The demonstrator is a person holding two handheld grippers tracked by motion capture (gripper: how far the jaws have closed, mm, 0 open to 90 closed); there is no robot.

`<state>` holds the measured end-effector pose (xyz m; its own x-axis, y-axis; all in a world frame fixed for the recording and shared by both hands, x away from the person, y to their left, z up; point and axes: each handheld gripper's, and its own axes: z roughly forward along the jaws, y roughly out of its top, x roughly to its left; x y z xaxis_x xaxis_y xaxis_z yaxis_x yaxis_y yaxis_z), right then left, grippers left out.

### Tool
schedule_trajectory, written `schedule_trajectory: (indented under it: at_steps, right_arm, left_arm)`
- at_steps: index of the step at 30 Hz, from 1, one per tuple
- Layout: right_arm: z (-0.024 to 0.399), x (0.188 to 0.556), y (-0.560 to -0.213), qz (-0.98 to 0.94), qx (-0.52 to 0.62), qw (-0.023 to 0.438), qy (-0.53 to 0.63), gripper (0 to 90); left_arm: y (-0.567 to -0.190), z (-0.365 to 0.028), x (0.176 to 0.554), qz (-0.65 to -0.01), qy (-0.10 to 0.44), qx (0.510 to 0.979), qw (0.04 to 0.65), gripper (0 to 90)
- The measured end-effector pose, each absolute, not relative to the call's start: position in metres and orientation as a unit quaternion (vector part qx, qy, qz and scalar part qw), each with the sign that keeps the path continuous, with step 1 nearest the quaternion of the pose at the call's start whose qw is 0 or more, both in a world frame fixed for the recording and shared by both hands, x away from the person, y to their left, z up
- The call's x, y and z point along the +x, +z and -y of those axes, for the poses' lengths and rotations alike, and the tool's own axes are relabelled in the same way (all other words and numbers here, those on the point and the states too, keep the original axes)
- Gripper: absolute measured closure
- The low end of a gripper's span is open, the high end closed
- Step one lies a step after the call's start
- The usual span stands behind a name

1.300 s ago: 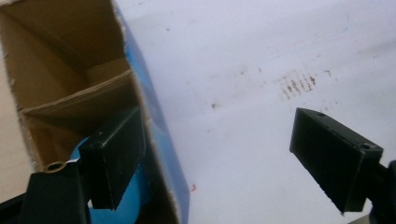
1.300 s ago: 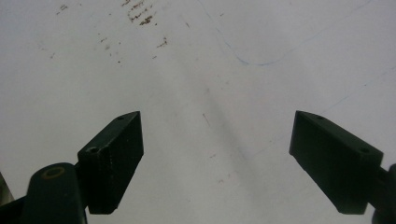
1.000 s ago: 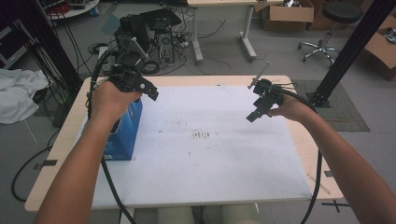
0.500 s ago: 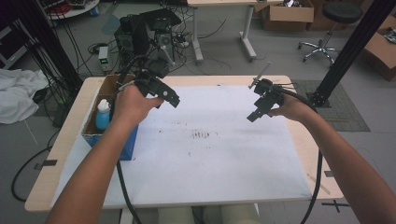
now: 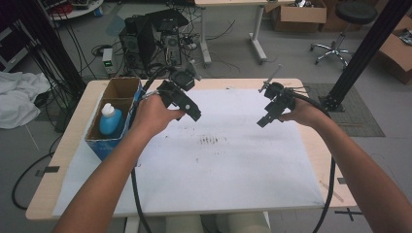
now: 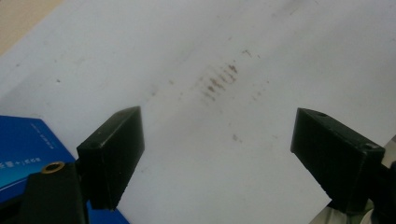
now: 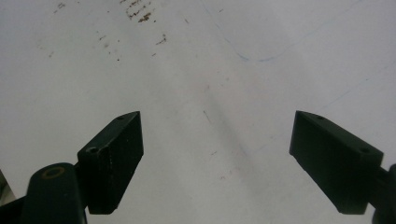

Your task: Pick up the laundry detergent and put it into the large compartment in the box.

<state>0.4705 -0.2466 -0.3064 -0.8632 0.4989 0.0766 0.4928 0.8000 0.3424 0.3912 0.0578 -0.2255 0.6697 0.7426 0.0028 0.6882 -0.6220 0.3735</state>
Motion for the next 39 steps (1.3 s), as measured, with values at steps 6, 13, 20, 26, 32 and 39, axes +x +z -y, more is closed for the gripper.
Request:
schedule_trajectory:
  at_steps: [6,13,20,26,32,39]
  right_arm:
    - [0.245,0.47,-0.307,-0.949,0.259,0.008,0.18,17.4]
    - [0.248,0.473,-0.307,-0.948,0.261,0.007,0.181,17.4]
    - [0.247,0.474,-0.308,-0.948,0.262,0.008,0.181,17.4]
    - [0.248,0.474,-0.308,-0.948,0.262,0.007,0.182,17.4]
    - [0.247,0.474,-0.308,-0.948,0.26,0.006,0.182,17.3]
    - [0.246,0.473,-0.308,-0.949,0.258,0.006,0.182,17.3]
  left_arm:
    - [-0.231,-0.046,0.394,-0.379,0.072,0.909,0.16,18.0]
    - [-0.239,-0.037,0.399,-0.368,0.068,0.915,0.154,18.1]
    - [-0.243,-0.034,0.404,-0.368,0.064,0.915,0.152,18.2]
    - [-0.244,-0.032,0.403,-0.367,0.065,0.916,0.15,18.4]
    - [-0.244,-0.031,0.403,-0.368,0.065,0.916,0.147,18.4]
    - [-0.244,-0.032,0.402,-0.368,0.065,0.915,0.149,18.6]
